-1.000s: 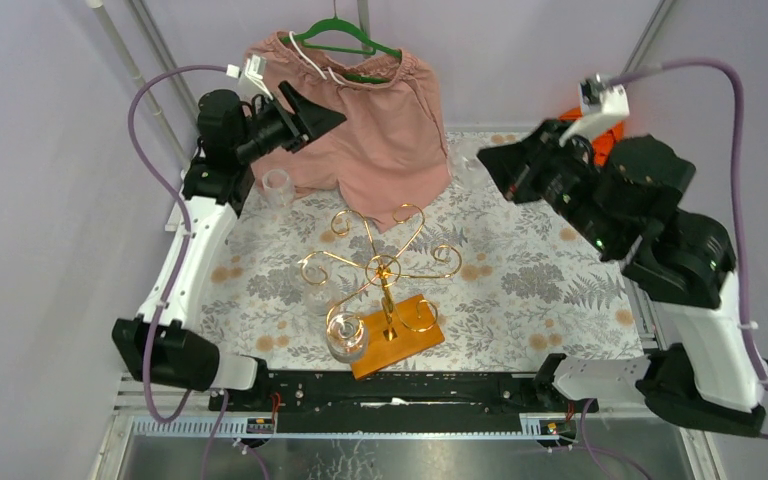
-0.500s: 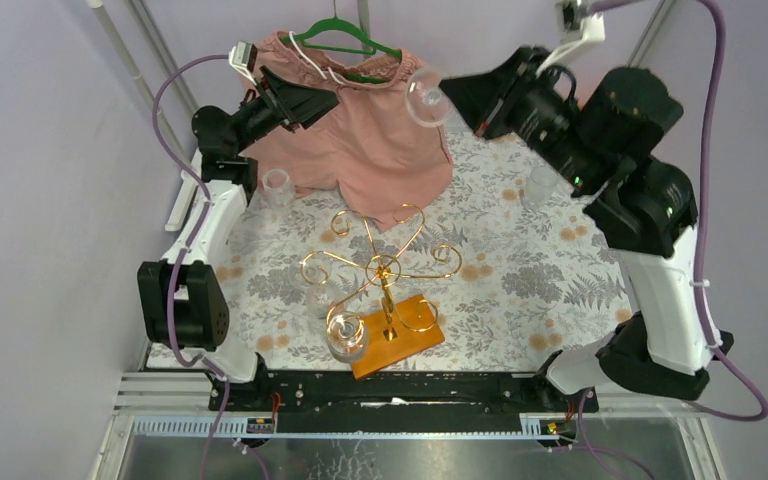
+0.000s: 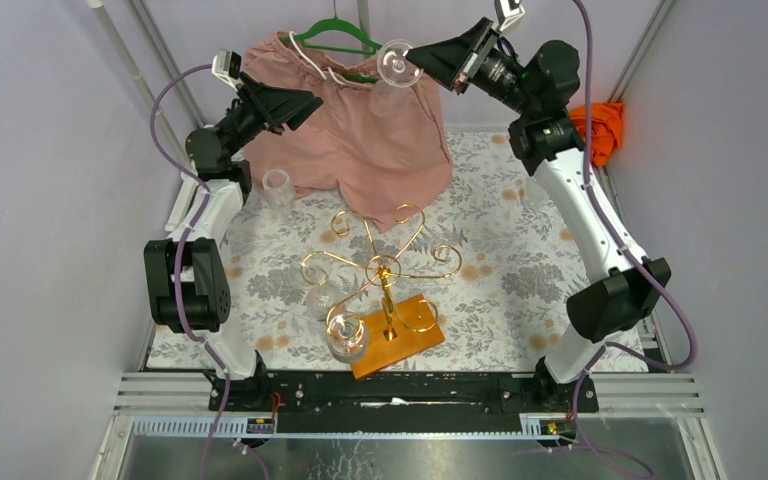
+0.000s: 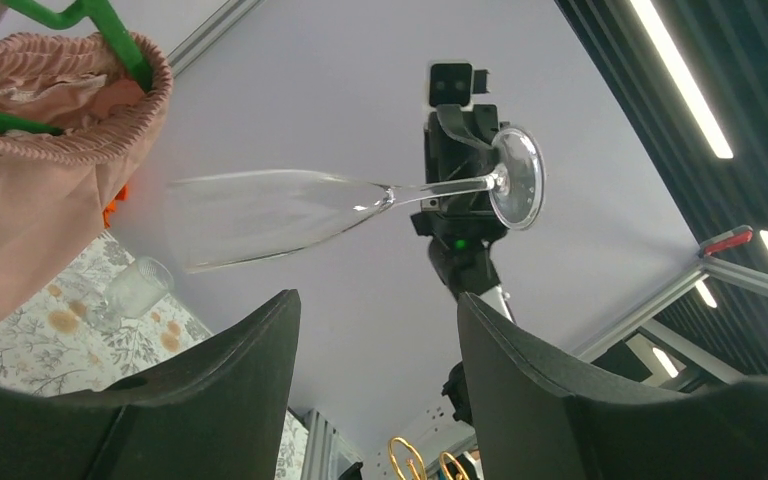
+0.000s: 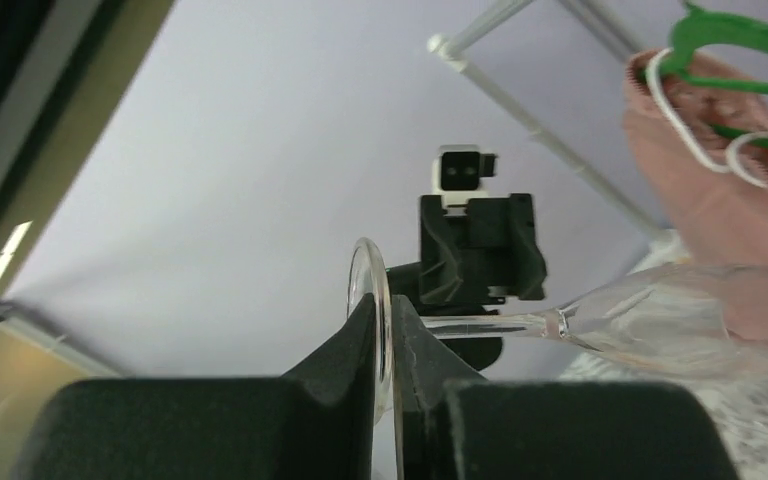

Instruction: Take the wine glass off the wine glass rack

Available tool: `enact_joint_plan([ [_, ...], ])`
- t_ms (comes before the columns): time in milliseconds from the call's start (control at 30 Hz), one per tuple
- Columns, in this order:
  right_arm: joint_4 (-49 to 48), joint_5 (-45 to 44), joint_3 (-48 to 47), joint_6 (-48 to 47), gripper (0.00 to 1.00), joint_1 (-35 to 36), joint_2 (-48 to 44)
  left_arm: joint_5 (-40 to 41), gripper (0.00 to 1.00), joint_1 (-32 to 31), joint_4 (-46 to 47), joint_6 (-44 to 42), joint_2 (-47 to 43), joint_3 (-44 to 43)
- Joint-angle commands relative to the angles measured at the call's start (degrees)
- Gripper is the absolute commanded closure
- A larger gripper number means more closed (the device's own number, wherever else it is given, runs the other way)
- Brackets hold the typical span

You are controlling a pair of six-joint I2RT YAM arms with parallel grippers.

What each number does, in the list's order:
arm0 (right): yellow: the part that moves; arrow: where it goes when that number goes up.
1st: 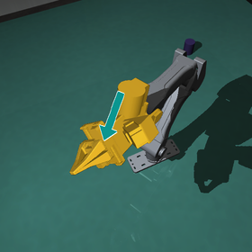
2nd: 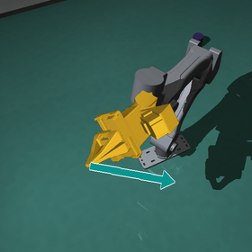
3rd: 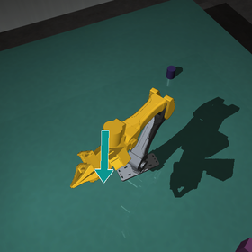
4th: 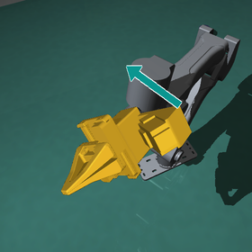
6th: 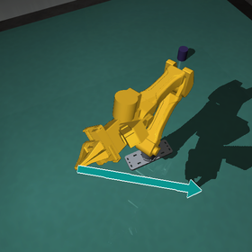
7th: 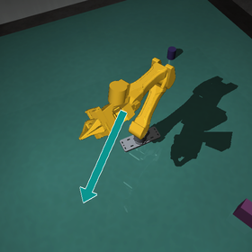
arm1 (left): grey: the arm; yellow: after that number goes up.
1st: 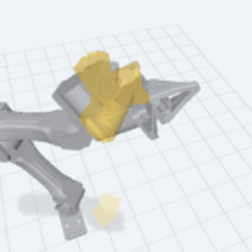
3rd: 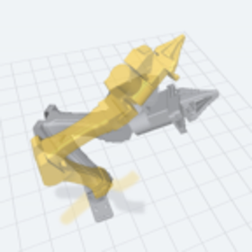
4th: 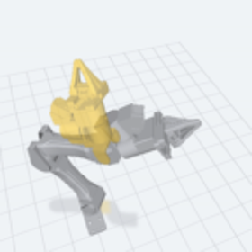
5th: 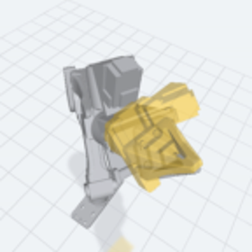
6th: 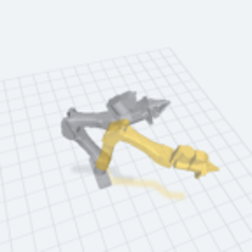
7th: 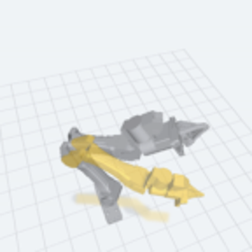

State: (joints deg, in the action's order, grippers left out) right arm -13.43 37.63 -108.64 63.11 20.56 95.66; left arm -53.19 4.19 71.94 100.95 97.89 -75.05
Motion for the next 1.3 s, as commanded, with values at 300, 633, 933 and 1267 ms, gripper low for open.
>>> enact_joint_plan([
  [300, -69.91, 2.19, 1.66, 50.71, 1.00, -4.66, 10.48, -0.56, 0.33, 0.40, 6.89, 0.68, -1.23, 3.14],
  [633, -75.76, 1.09, 5.62, 54.59, 1.00, -4.69, 11.55, 1.44, 0.32, 0.39, 12.61, 4.60, -0.68, 1.91],
  [933, -76.80, 1.36, 6.93, 55.69, 1.00, -3.81, 11.79, 1.75, 0.32, 0.38, 12.65, 4.81, 0.11, 2.01],
  [1267, -76.29, 1.49, 5.28, 55.10, 1.00, 0.42, 15.10, 2.12, 0.32, -0.76, 13.91, 6.91, 0.47, -0.17],
])
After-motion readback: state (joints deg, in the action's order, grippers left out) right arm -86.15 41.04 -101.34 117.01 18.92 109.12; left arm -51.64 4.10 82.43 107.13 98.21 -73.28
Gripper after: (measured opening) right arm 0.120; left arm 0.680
